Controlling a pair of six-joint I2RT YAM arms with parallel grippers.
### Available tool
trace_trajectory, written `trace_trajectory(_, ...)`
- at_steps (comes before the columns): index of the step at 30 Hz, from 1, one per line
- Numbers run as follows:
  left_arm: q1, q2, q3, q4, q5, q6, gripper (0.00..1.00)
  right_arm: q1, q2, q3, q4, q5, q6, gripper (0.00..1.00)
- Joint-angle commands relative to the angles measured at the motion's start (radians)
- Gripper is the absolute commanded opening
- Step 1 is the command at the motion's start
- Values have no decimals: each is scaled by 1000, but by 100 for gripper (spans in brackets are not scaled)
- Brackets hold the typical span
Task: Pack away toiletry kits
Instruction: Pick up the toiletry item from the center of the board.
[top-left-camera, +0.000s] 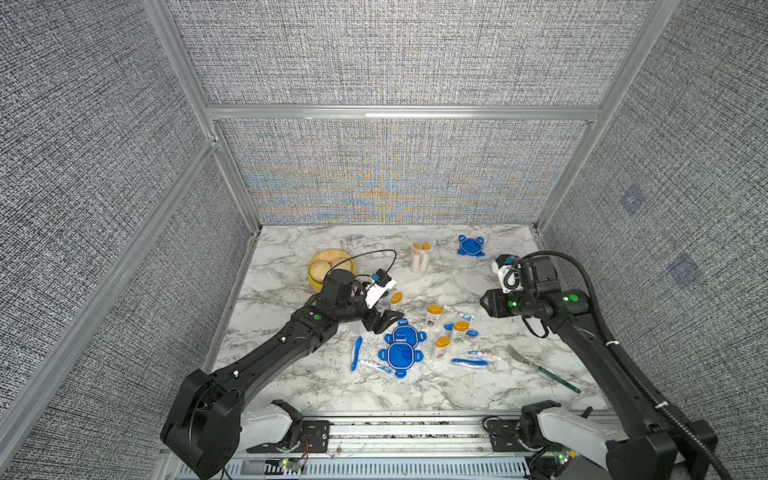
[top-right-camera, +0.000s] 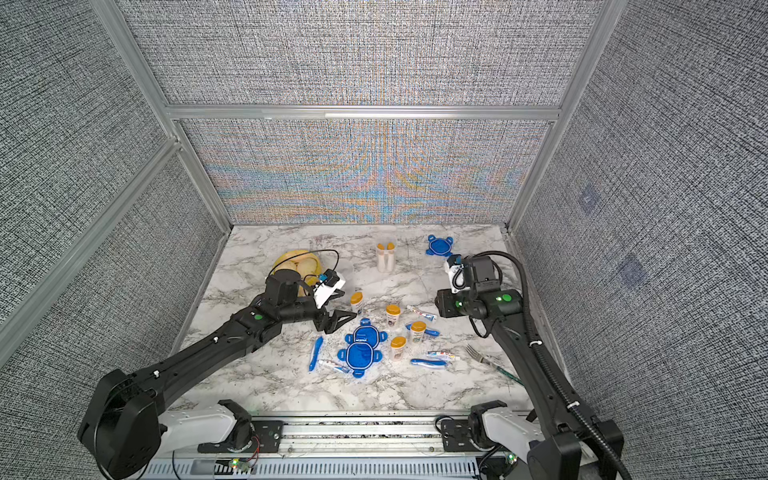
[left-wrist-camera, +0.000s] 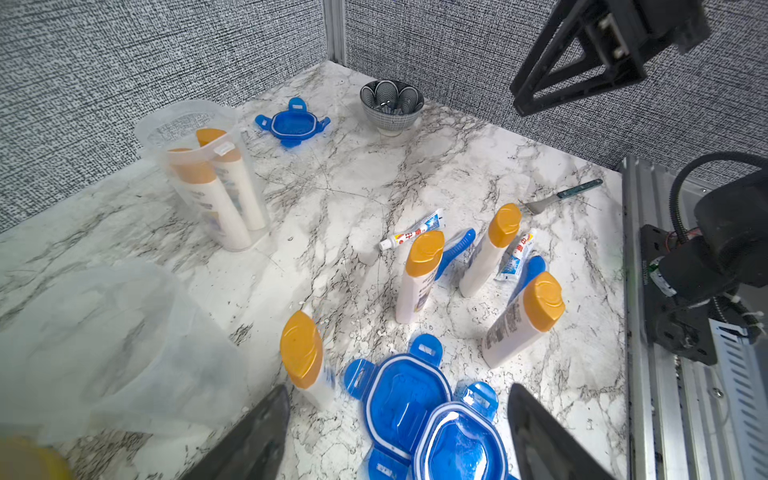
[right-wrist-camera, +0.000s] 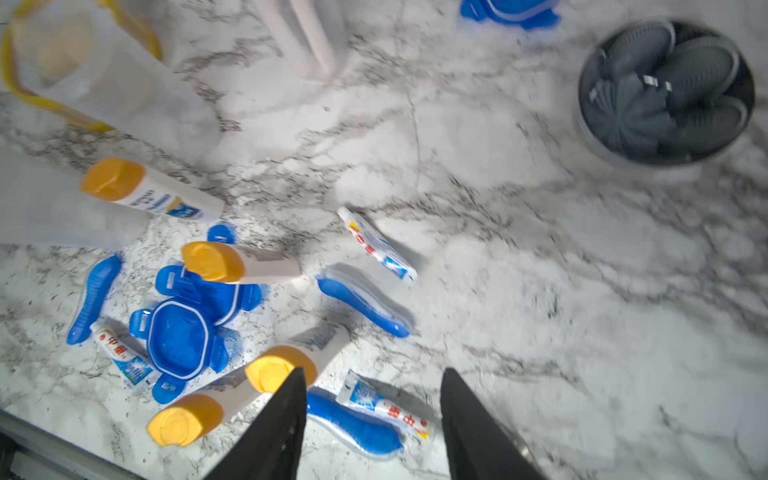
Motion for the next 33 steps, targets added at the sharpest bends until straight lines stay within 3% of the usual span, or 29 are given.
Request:
trace_trajectory(1, -7, 11, 6, 29, 18, 19, 81, -17, 44, -8, -99, -10, 2, 54)
trace_trajectory(5, -12, 32, 11, 31, 19, 26, 81, -23, 152, -2, -54, -84, -122, 54)
trace_trajectory(17, -16, 26, 19, 5, 12, 37, 81, -28, 556, 194, 5, -118, -245, 55)
trace_trajectory(33, -16, 23, 25, -24, -20, 45, 81, 19, 789, 278, 1, -60, -281, 62)
